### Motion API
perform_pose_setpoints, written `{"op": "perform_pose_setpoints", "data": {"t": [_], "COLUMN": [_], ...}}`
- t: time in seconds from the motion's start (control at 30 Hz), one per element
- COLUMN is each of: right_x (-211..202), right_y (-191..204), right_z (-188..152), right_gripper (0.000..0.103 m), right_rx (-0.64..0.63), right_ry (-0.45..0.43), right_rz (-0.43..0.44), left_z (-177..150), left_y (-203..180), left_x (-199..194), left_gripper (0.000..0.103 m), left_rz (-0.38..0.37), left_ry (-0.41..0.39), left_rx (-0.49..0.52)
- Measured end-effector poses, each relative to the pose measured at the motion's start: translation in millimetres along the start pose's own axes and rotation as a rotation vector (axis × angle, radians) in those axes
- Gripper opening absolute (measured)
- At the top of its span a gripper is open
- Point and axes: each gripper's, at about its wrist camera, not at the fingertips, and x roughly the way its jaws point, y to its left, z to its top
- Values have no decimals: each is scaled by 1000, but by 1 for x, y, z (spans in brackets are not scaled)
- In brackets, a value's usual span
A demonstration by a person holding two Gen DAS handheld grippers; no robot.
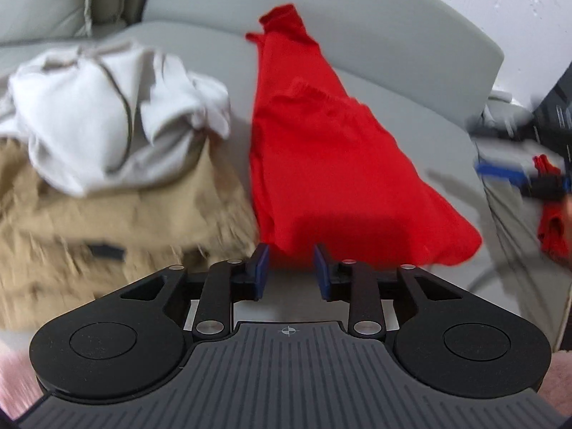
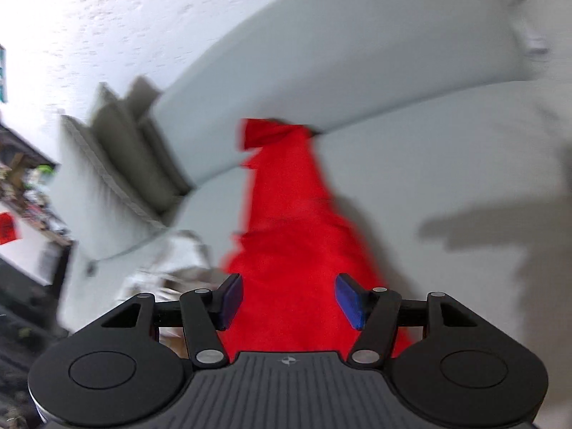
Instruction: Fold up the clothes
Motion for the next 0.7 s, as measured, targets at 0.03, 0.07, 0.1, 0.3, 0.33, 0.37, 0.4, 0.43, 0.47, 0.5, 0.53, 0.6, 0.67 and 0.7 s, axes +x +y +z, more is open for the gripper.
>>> {"op": "perform_pose_setpoints", "data": {"t": [0.03,0.07,0.1,0.3,0.33,0.37,0.4,0.43,0.47,0.5,0.53,0.6,0.67,0.7], "right_x": [-5,-9,-13,-9,-4,0,3,5,7,12,15,23,32,38], "right_y": [-14,-23,-37,-57,-59,-59,-59,-58,-58,-58,-58,-57,-56,-54], "right_z": [-12,-21,-36,-82,-87,-89,-91,-92,-91,-90,-88,-85,-82,-80], "right_gripper": [61,61,61,69,69,68,68,68,67,66,66,65,64,62], "right_rx": [69,111,182,369,412,437,455,471,479,491,498,508,505,499], "right_ry": [19,29,43,61,59,56,48,32,22,3,-9,-38,-58,-79], "right_rz": [10,22,40,76,88,103,111,118,121,125,126,130,128,128], "left_z": [-3,-6,-8,-13,-12,-11,-11,-10,-9,-8,-7,-7,-7,-6], "left_y": [1,1,-1,2,7,15,19,23,26,30,32,34,36,36], "left_x": [-1,-2,-3,19,25,32,34,38,42,46,51,56,62,65], "left_gripper": [39,40,41,47,47,47,47,47,47,47,47,46,44,42], "left_rz": [-3,-7,-15,-52,-60,-76,-92,-107,-122,-136,-140,-143,-143,-138], "left_ry": [10,20,27,95,98,95,87,77,66,55,41,26,7,-2], "left_rx": [-35,-70,-91,-338,-389,-470,-512,-548,-583,-617,-642,-671,-697,-709]}}
